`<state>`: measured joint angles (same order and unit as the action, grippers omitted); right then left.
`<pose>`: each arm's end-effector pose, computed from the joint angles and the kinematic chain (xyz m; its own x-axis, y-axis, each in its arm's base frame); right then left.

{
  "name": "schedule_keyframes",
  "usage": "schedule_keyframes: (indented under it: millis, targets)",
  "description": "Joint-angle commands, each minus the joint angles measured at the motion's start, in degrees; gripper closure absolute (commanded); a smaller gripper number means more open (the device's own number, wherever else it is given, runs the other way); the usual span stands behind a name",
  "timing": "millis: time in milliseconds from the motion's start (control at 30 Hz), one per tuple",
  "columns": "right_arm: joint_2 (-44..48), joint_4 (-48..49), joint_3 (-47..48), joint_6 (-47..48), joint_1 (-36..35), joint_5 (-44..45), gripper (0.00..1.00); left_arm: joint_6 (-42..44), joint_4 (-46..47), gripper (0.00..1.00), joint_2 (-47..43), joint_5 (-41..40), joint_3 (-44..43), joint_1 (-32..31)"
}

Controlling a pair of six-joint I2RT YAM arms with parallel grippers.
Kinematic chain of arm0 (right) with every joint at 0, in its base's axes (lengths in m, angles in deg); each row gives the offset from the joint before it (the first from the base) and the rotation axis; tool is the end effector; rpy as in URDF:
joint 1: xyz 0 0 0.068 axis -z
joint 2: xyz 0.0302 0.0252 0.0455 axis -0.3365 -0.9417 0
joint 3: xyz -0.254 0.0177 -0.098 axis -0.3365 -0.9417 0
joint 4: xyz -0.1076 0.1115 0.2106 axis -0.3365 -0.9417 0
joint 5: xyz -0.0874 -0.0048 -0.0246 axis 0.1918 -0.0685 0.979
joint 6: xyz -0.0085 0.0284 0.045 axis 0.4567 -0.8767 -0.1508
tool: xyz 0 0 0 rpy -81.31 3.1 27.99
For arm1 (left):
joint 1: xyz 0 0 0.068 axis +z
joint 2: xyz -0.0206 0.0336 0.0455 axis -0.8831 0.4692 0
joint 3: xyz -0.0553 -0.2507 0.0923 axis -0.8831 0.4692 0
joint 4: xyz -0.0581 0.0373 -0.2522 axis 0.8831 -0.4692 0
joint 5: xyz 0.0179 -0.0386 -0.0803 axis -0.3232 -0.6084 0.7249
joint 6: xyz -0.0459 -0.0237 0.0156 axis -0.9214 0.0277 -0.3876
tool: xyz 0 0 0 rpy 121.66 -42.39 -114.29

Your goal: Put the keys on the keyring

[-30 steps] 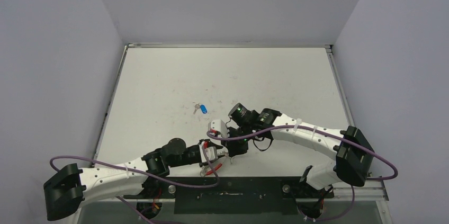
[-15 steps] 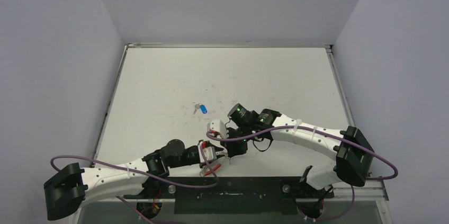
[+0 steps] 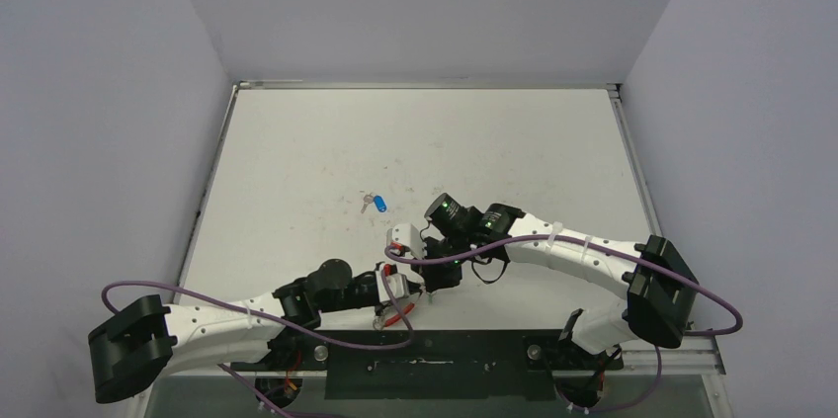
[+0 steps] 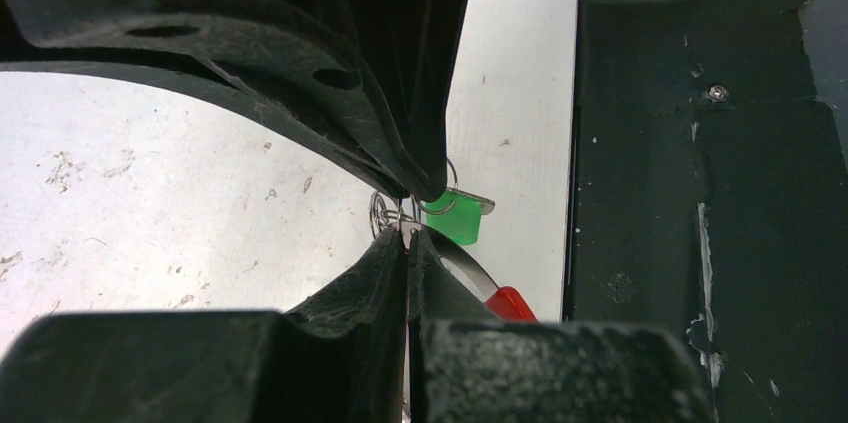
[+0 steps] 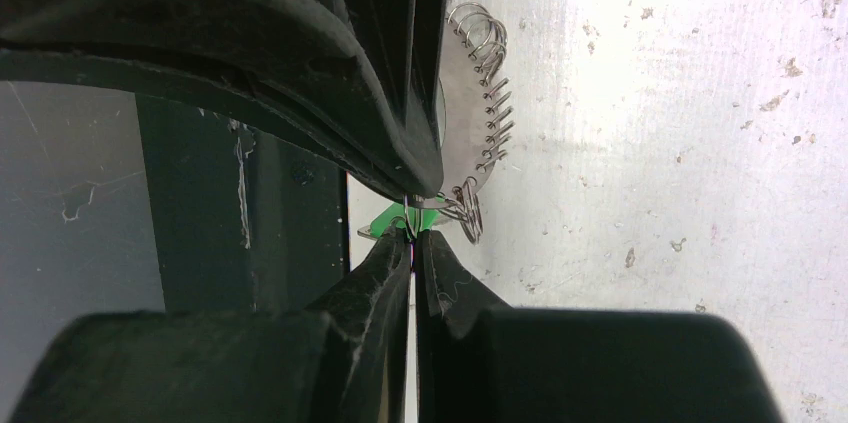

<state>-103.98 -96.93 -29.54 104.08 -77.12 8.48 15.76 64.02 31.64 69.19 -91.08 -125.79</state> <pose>0.1344 0.2473 0.2391 -0.1780 -0.7797 -0.6004 -0.9492 -0.0248 0.3137 0.0738 -0.1684 0.1740 0.0865 0.2410 -0.9667 0.9738 0.1845 0.1331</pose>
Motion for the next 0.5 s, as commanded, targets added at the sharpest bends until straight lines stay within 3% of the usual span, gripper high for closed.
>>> schedule_keyframes:
  millis: [0,467]
  targets:
    - [1.75,2.7,1.21,-0.17,-0.41,-1.42,1.0,0.22,2.16,1.0,0.04,0.77,-2.21,-0.3]
    - [1.95,3.4,1.29,-0.43,-0.51,-1.68,1.0,-0.07,4.5,0.9,2.55,1.24,-2.75,-0.35]
